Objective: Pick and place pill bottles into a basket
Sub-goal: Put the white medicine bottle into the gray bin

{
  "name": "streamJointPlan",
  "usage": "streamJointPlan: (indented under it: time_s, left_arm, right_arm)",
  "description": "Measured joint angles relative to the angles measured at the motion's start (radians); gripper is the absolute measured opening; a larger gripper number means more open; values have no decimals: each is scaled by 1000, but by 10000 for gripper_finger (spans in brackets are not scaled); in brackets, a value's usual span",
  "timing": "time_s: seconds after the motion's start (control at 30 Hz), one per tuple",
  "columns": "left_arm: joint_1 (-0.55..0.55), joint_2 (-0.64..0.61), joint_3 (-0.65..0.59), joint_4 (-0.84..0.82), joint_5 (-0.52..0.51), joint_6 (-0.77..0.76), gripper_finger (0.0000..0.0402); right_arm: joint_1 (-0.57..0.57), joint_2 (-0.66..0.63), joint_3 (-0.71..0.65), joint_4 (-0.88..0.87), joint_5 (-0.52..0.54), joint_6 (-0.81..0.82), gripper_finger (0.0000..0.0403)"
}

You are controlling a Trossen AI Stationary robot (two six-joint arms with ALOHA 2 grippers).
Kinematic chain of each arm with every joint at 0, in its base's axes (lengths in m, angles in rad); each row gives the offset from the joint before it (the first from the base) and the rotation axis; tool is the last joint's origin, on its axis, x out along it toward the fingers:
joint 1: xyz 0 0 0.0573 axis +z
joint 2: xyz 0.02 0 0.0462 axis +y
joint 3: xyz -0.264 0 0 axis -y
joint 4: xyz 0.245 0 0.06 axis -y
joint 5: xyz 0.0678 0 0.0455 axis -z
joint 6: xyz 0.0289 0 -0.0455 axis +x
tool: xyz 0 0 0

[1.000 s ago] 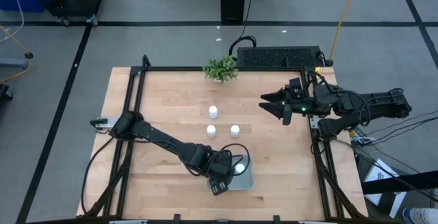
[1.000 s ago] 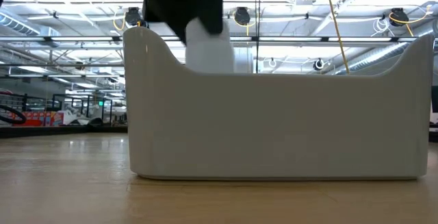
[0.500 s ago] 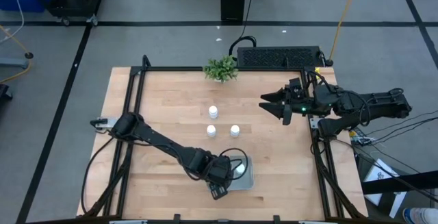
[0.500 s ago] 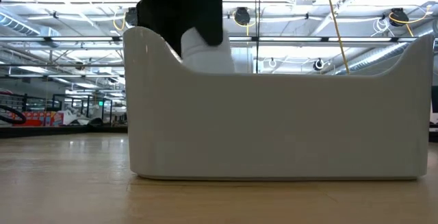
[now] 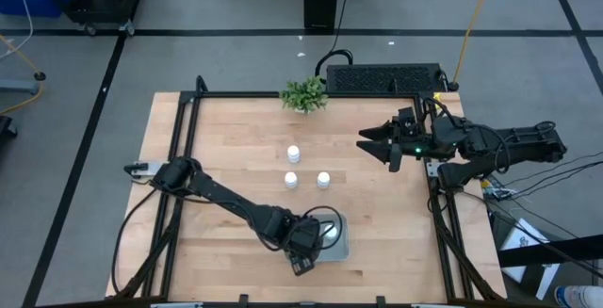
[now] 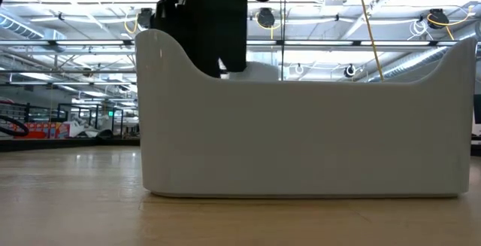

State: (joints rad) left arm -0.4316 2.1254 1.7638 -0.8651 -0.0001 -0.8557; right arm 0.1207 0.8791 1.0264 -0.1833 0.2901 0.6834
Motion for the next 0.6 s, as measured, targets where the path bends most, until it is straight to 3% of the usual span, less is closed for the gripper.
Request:
streamJointPlan:
  time_s: [0.4,0.6]
  left_arm:
    - [0,-15,11,0,41,-32,208]
    - [7,-148,11,-1,-61,-58,209]
  right_arm:
    - [3,0,0,0,-4,-1,258]
    - [31,15,0,6,-7,5,258]
